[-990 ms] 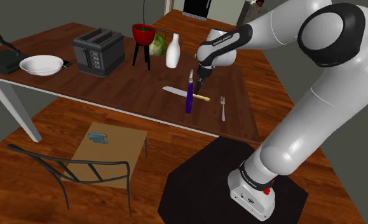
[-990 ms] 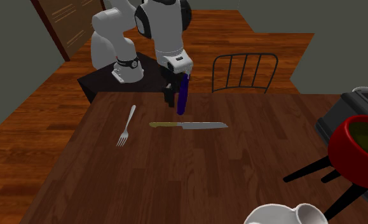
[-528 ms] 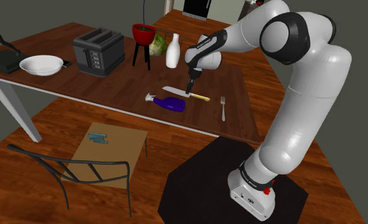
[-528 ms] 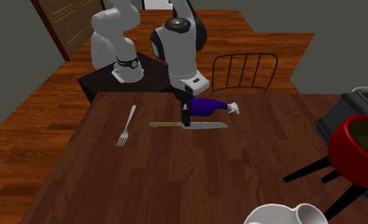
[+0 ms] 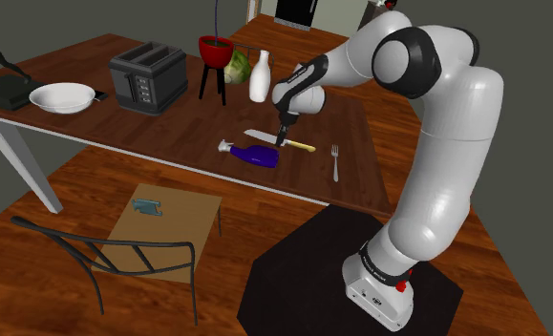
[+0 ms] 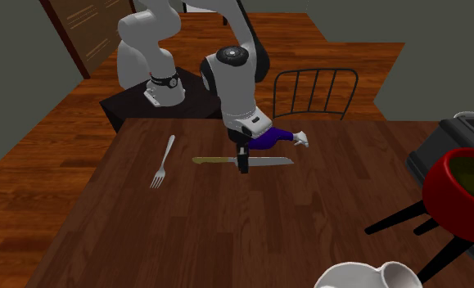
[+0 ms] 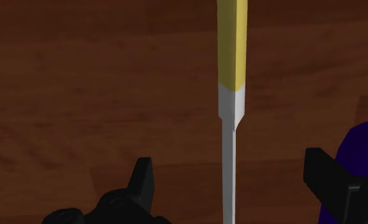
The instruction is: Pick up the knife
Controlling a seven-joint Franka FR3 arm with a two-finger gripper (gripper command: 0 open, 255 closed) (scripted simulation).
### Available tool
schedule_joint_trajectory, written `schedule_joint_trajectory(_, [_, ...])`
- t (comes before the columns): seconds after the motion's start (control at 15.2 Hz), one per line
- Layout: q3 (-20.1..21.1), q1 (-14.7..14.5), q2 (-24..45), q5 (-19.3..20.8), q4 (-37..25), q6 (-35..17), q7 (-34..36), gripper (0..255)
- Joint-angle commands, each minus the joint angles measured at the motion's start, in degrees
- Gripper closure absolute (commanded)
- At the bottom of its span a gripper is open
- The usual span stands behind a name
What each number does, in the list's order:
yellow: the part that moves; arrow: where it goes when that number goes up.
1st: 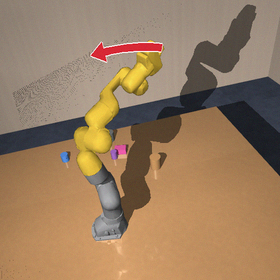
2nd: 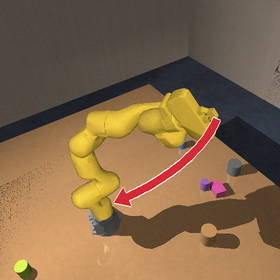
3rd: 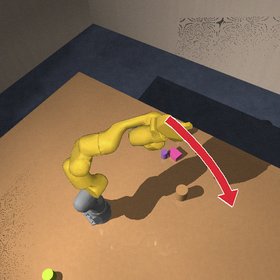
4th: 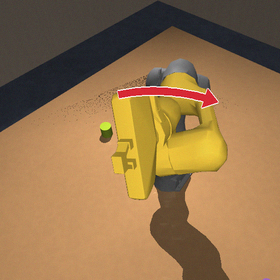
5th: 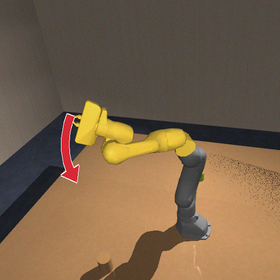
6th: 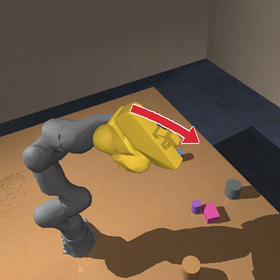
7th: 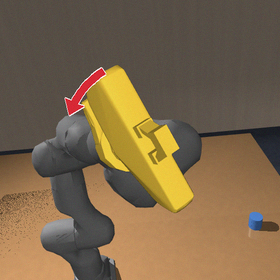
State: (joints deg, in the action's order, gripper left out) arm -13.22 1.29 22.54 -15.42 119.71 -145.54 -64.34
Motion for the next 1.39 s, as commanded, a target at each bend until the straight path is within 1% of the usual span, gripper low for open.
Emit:
schedule_joint_trajectory(0.0, [0.15, 0.12, 0.44, -0.26, 0.06, -0.51, -0.24, 0])
schedule_joint_trajectory(0.07, [0.16, 0.1, 0.52, -0.24, -0.12, -0.42, -0.17, 255])
schedule_joint_trajectory(0.66, [0.15, 0.12, 0.44, -0.27, 0.06, -0.51, -0.24, 255])
schedule_joint_trajectory(1.32, [-1.52, -1.03, -5.22, 2.85, -0.58, 5.54, 2.24, 255])
